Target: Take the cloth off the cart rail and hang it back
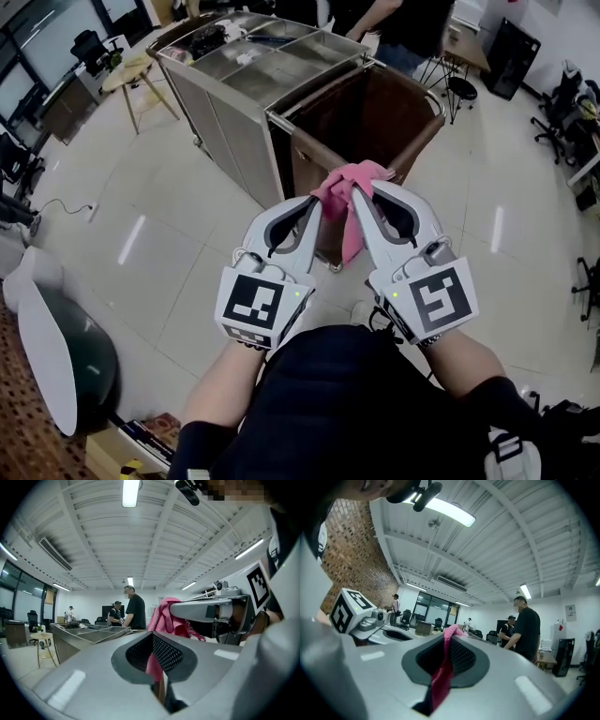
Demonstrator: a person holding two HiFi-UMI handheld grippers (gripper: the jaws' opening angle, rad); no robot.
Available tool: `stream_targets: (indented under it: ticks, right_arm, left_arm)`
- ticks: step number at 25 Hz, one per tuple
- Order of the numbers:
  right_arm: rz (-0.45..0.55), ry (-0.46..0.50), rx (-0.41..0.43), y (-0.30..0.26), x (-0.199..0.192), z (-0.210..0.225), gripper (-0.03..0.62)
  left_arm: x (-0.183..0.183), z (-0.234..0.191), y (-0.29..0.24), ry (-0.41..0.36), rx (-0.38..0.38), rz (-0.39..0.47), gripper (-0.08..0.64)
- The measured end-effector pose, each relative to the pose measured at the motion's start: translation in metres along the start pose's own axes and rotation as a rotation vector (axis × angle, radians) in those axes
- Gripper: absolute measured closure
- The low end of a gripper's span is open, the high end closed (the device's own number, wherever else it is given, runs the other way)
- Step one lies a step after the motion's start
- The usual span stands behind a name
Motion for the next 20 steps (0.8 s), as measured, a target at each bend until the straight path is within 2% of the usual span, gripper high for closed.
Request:
stream_targets:
  ticks: [2, 4, 5, 7, 11, 15, 16, 19, 20]
  right_arm:
    - [-0.01, -0.009, 0.033, -0.01, -0.001, -0.013, 0.577]
    - [-0.016, -0.001, 0.059, -0.016, -0.008, -0.029, 0.577]
    - [-0.016, 0.008, 0.072, -0.02, -0.013, -0.038, 0.577]
    - [-0.018, 0.017, 0.101, -0.027, -0.021, -0.057, 0.577]
    - [-0.021, 0.017, 0.158, -0.036, -0.029, -0.091, 0.577]
    - [-0.027, 0.017, 0.218, -0.039, -0.039, -0.113, 0.577]
    - [-0.03, 0.018, 0.233, -0.041, -0.044, -0.117, 0.577]
    - [-0.042, 0.022, 0.281, -0.049, -0.055, -0.133, 0.577]
    - [-0.046, 0.024, 0.297, -0.054, -0.057, -0.139, 0.577]
  left_arm:
    - [-0.003, -0.01, 0.013, 0.027, 0.03, -0.034, 0.557]
    - [-0.013, -0.014, 0.034, 0.089, 0.049, -0.114, 0.557]
    - [-0.018, -0.017, 0.044, 0.089, 0.062, -0.115, 0.557]
    - [-0.023, -0.028, 0.06, 0.044, 0.097, -0.061, 0.557]
    - [-0.033, -0.034, 0.1, 0.102, 0.143, -0.147, 0.557]
    - [-0.033, -0.044, 0.121, 0.01, 0.214, -0.051, 0.557]
    - [-0.037, -0.044, 0.127, 0.016, 0.229, -0.066, 0.557]
    - [-0.054, -0.04, 0.152, 0.132, 0.269, -0.21, 0.557]
    - [-0.059, -0.043, 0.159, 0.149, 0.286, -0.226, 0.557]
Point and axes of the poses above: the fingertips, and each gripper's own axes: y backward along the fingers, z to its right, x out of its top, the point moved 3 cm from there along y, backward along the fingers, and after that the axes turned 12 degrees about -y, right-handed, at the moved point
